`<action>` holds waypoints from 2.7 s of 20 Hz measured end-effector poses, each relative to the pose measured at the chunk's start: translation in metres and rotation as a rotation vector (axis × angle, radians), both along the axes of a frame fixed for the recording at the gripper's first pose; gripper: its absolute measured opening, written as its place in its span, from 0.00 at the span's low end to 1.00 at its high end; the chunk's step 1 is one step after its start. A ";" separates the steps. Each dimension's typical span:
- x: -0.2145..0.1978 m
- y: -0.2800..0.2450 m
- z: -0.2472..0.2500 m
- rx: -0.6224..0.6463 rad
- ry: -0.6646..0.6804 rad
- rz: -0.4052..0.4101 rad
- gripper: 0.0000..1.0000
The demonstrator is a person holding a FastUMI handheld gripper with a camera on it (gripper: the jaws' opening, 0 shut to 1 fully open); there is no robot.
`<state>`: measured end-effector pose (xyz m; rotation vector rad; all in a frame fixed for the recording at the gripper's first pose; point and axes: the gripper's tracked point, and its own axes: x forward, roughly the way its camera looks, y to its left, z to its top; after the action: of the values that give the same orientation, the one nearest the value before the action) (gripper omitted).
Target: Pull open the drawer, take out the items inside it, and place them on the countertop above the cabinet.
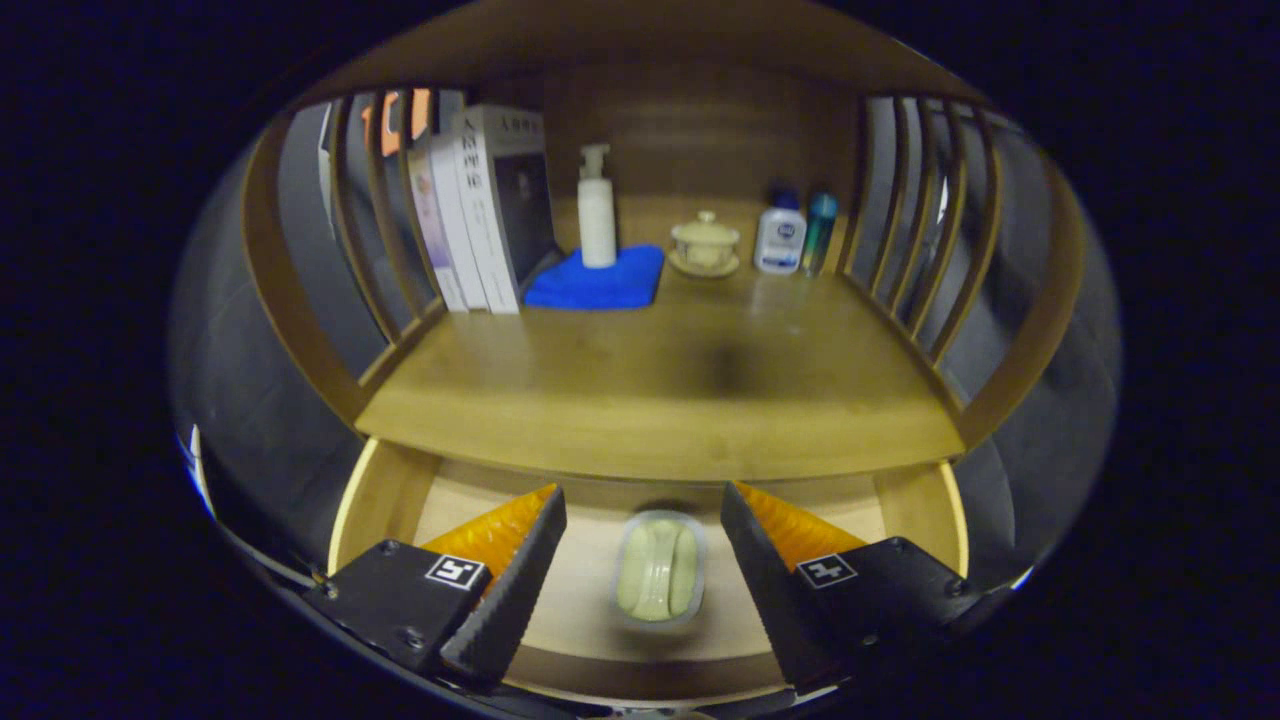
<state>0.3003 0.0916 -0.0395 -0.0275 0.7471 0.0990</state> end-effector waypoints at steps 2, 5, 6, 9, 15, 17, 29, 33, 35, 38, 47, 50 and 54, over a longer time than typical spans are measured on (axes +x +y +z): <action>0.000 -0.002 -0.022 -0.003 0.096 -0.008 0.97; -0.002 -0.006 -0.047 -0.006 0.219 -0.019 0.95; -0.007 -0.009 -0.054 -0.018 0.264 -0.024 0.95; -0.013 -0.011 -0.070 0.004 0.354 -0.053 0.83; -0.022 -0.015 -0.099 0.003 0.483 -0.107 0.54; -0.020 -0.020 -0.099 -0.015 0.479 -0.122 0.42; -0.043 -0.034 -0.031 -0.021 0.398 -0.014 0.20; -0.041 -0.033 0.007 -0.014 0.367 0.006 0.20; -0.038 -0.033 0.019 -0.013 0.361 0.019 0.20; -0.038 -0.032 0.031 -0.036 0.332 0.060 0.20; -0.001 -0.032 0.071 0.016 0.271 0.000 0.20; 0.023 -0.031 0.074 0.022 0.273 -0.022 0.20; 0.055 -0.029 0.073 0.004 0.272 -0.054 0.20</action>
<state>0.3554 0.0625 0.0336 0.0101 1.0183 0.0529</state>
